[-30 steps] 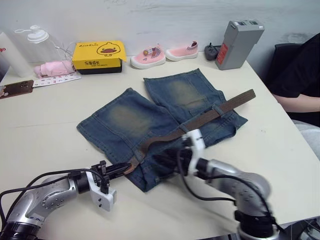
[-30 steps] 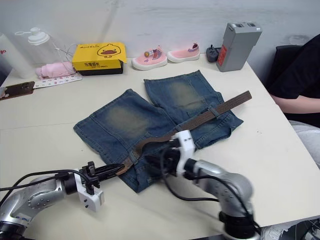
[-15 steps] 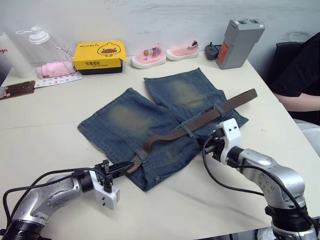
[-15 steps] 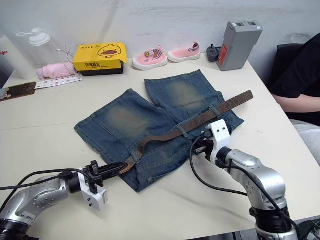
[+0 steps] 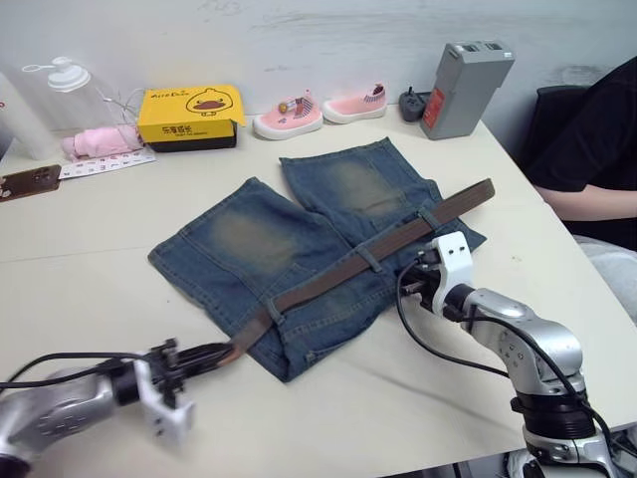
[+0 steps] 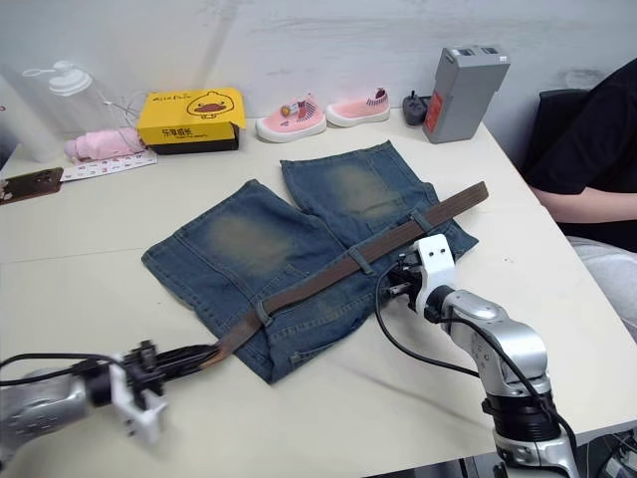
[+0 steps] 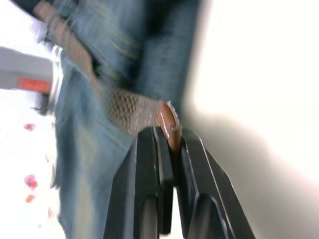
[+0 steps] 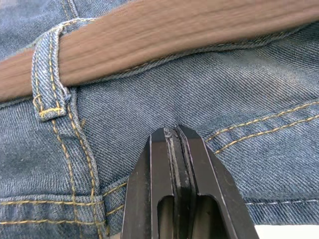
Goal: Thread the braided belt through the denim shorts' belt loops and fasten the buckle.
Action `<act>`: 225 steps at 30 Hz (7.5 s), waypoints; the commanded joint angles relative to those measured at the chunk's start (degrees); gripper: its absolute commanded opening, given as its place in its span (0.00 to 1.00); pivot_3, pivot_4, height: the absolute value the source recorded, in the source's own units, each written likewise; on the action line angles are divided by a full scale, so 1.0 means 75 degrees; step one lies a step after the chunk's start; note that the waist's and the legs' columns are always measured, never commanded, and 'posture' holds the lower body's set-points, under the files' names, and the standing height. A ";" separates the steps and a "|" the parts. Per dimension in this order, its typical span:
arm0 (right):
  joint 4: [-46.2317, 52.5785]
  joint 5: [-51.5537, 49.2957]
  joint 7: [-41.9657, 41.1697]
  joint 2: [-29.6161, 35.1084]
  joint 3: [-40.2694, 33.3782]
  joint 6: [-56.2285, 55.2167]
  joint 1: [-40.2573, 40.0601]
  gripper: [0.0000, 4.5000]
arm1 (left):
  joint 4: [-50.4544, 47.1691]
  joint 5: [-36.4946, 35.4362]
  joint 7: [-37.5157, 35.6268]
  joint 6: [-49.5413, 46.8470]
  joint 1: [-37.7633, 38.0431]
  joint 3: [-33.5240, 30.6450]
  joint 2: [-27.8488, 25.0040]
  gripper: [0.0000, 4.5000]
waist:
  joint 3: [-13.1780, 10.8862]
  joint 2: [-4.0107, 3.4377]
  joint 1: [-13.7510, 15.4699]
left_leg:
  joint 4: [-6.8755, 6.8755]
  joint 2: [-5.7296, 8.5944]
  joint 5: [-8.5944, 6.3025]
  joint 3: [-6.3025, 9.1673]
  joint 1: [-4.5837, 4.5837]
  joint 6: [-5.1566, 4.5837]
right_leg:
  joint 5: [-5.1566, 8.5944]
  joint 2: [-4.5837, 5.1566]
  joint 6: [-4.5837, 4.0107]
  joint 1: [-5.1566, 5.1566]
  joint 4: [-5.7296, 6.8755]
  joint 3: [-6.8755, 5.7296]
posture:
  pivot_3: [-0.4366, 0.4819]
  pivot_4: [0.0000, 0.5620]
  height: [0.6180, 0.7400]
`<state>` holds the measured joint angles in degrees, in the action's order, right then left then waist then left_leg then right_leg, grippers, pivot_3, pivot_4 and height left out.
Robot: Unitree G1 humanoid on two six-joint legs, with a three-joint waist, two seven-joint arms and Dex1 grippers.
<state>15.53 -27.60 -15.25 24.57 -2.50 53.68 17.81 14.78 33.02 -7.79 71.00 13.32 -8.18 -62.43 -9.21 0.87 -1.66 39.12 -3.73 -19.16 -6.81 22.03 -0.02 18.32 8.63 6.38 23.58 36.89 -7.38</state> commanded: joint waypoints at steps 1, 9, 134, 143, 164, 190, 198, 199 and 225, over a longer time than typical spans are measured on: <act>-0.0434 0.0428 0.0321 0.0006 -0.0075 0.0145 -0.0132 0.01 | 0.1533 0.0863 0.0597 0.1237 0.0510 -0.0639 -0.0725 0.00 | 0.0007 0.0012 0.0002 | 0.0000 0.0001 -0.0001 -0.0001 0.0000 -0.0001 | 0.0000 0.0001 0.0000 0.0001 0.0000 -0.0001 | 0.48 0.27 0.70; -0.0336 0.0512 0.0308 -0.0351 0.0076 0.0146 -0.0139 0.01 | 0.3739 0.4476 0.4650 0.1159 0.1473 -0.0173 -0.2957 0.00 | 0.0042 0.0067 0.0005 | -0.0001 -0.0003 -0.0007 -0.0012 -0.0013 0.0003 | 0.0002 0.0002 -0.0011 0.0002 -0.0002 -0.0020 | 0.48 0.27 0.70; -0.2877 0.5363 -0.5076 0.3226 0.2190 -0.7515 0.0283 0.01 | 0.1363 -0.3561 -0.5462 -0.4446 -0.2820 0.1628 0.0521 0.23 | 0.0018 -0.0023 0.0017 | -0.0009 -0.0065 -0.0036 -0.0221 -0.0203 0.0064 | -0.0021 -0.0026 -0.0077 -0.0023 0.0022 0.0046 | 0.48 0.27 0.70; -0.2845 0.5296 -0.4921 0.3071 0.2094 -0.7309 0.0288 0.11 | 0.0875 -0.4138 -0.5662 -0.4671 -0.2519 0.1580 0.0652 0.23 | 0.0046 -0.0056 0.0007 | -0.0012 -0.0074 -0.0038 -0.0225 -0.0206 0.0064 | -0.0019 -0.0028 -0.0081 -0.0022 0.0026 0.0047 | 0.48 0.27 0.70; -0.1425 0.1865 -0.4780 0.1953 -0.0173 -0.3729 0.1179 1.00 | -0.3985 -0.8773 -0.5413 -1.0916 -0.0614 -0.1378 0.1059 0.99 | -0.0095 -0.0040 0.0005 | 0.0014 -0.0069 -0.0085 -0.0270 -0.0103 0.0074 | -0.0023 -0.0027 -0.0073 0.0061 -0.0007 -0.0027 | 0.48 0.27 0.70; -0.6778 0.1981 -0.6070 0.2380 0.1186 -0.0213 0.5386 1.00 | -0.3529 -0.9310 -0.5361 -1.3237 -0.2013 -0.1272 0.2026 0.99 | -0.0181 -0.0103 0.0169 | -0.0267 0.0395 0.0351 0.0454 0.0068 0.0016 | -0.0049 0.0334 0.0055 -0.0260 -0.0172 -0.0574 | 0.48 0.27 0.65; -0.7285 0.2081 -0.6488 0.2201 0.1433 -0.0153 0.5298 0.88 | -0.3658 -0.9343 -0.5229 -1.3409 -0.1973 -0.1319 0.2198 1.00 | -0.0181 -0.0103 0.0175 | -0.0252 0.0389 0.0351 0.0431 0.0048 0.0017 | -0.0050 0.0331 0.0056 -0.0262 -0.0156 -0.0542 | 0.48 0.27 0.65; -0.7313 0.2085 -0.6556 0.2222 0.1469 -0.0131 0.5301 0.82 | -0.3657 -0.9339 -0.5231 -1.3423 -0.1986 -0.1326 0.2200 1.00 | -0.0181 -0.0103 0.0176 | -0.0252 0.0388 0.0351 0.0430 0.0048 0.0017 | -0.0050 0.0331 0.0056 -0.0262 -0.0156 -0.0542 | 0.48 0.27 0.65; -0.4042 0.1038 -0.6617 0.2475 0.0516 0.0611 0.3386 0.01 | 0.0046 -0.9536 -0.5768 -1.6855 -0.6239 -0.0014 0.2162 1.00 | -0.0182 -0.0098 0.0118 | -0.0257 0.0372 0.0347 0.0410 0.0033 0.0029 | -0.0051 0.0288 0.0058 -0.0261 -0.0159 -0.0500 | 0.48 0.27 0.65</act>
<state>-17.64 -18.10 -64.83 42.41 2.07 57.45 43.45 14.49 -39.45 -49.54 -54.98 -32.28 -8.99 -45.89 -10.58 0.13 -0.78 37.20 -0.99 -16.56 -3.73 22.28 0.21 17.94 10.69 6.81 21.63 35.68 -11.02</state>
